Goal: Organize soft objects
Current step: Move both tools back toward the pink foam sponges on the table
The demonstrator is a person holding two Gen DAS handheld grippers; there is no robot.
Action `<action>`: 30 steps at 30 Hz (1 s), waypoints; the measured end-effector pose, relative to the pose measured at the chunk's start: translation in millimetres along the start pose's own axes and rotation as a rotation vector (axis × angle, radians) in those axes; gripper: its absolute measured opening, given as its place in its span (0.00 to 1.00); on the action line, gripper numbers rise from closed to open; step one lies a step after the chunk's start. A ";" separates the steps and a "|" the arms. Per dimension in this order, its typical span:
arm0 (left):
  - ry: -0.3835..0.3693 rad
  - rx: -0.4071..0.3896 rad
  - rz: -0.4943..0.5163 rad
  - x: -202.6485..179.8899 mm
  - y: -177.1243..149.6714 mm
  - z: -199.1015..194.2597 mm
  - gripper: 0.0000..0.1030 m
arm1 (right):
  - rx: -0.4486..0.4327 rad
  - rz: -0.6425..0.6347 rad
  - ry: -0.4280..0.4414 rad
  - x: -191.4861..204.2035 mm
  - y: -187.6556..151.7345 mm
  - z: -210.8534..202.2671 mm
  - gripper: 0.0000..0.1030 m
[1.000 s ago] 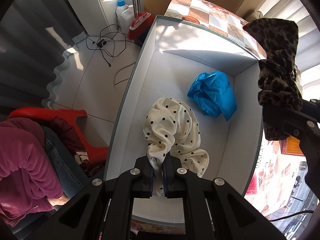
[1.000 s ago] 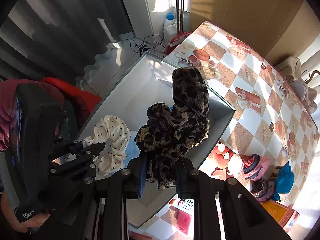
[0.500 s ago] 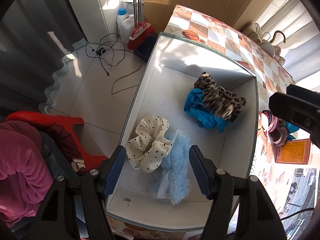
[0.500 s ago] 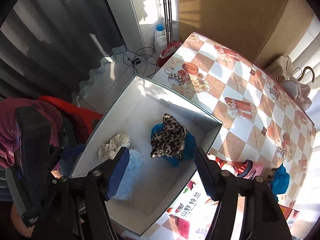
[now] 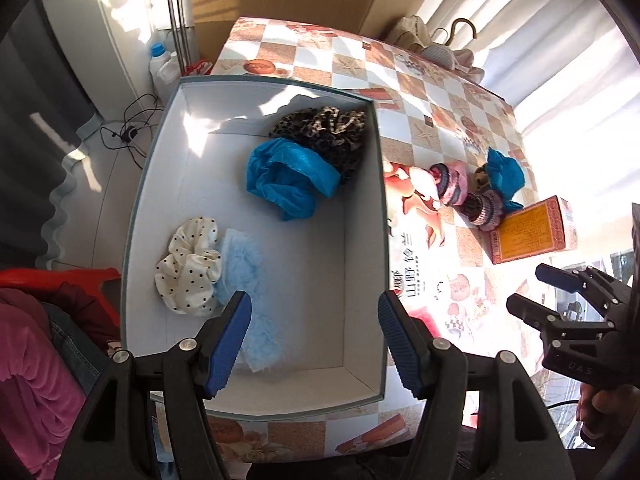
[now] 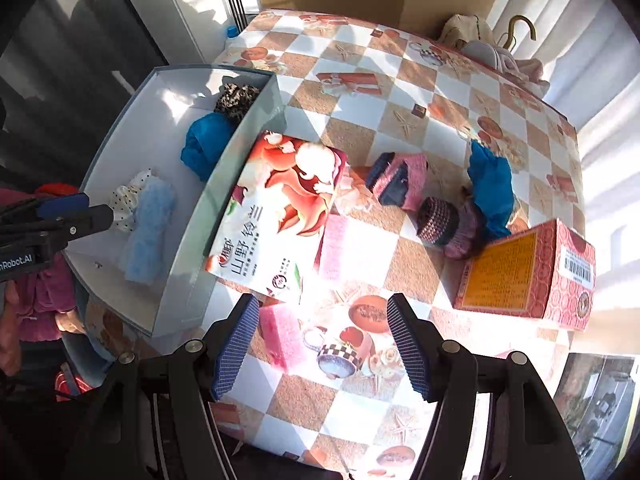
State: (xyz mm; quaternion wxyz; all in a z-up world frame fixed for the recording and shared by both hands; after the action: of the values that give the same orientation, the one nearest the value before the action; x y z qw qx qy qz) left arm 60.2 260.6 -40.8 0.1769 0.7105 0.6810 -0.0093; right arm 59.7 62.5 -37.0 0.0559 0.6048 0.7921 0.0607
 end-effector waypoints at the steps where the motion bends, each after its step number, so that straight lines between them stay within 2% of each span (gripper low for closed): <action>1: -0.019 0.006 0.034 -13.1 -2.2 -0.4 0.68 | 0.015 0.029 0.000 -9.6 -13.0 2.4 0.66; 3: -0.058 0.025 0.101 -40.0 -6.1 0.7 0.68 | 0.036 0.065 0.000 -22.3 -31.9 5.9 0.66; 6: -0.065 0.062 0.203 -77.9 -17.0 7.6 0.68 | 0.045 0.097 0.007 -33.9 -52.6 7.2 0.66; 10: -0.073 0.150 0.248 -109.3 -33.0 28.3 0.69 | 0.040 0.085 0.021 -38.8 -68.9 7.5 0.66; 17: -0.029 0.245 0.161 -134.5 -50.8 69.0 0.70 | 0.028 0.063 0.036 -53.1 -98.8 12.0 0.66; 22: 0.020 0.295 -0.026 -133.1 -56.0 109.2 0.72 | 0.017 0.036 0.045 -64.5 -116.8 11.8 0.66; 24: 0.065 0.286 -0.074 -133.8 -55.5 123.0 0.72 | 0.011 0.020 0.045 -67.6 -123.0 10.3 0.66; 28: 0.179 0.244 -0.095 -135.3 -53.7 140.1 0.72 | 0.005 0.010 0.053 -72.3 -135.1 7.4 0.66; 30: 0.189 0.233 -0.127 -130.0 -54.7 146.2 0.69 | 0.005 0.006 0.055 -73.8 -140.0 7.6 0.66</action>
State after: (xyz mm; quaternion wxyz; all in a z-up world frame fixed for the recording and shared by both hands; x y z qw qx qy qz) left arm 31.0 97.2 -157.8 0.0275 0.6796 0.7324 -0.0327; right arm -52.9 -45.1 -66.4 0.0323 0.6053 0.7918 0.0757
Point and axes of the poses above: each gripper's, at about its wrist camera, not at the fingertips, and z roughly the way its jaws point, x to its left, y to its top, the point moved 4 cm from there along z, roughly the way its jaws point, and after that the axes turned 1 degree about -y, right-handed, at the moved point
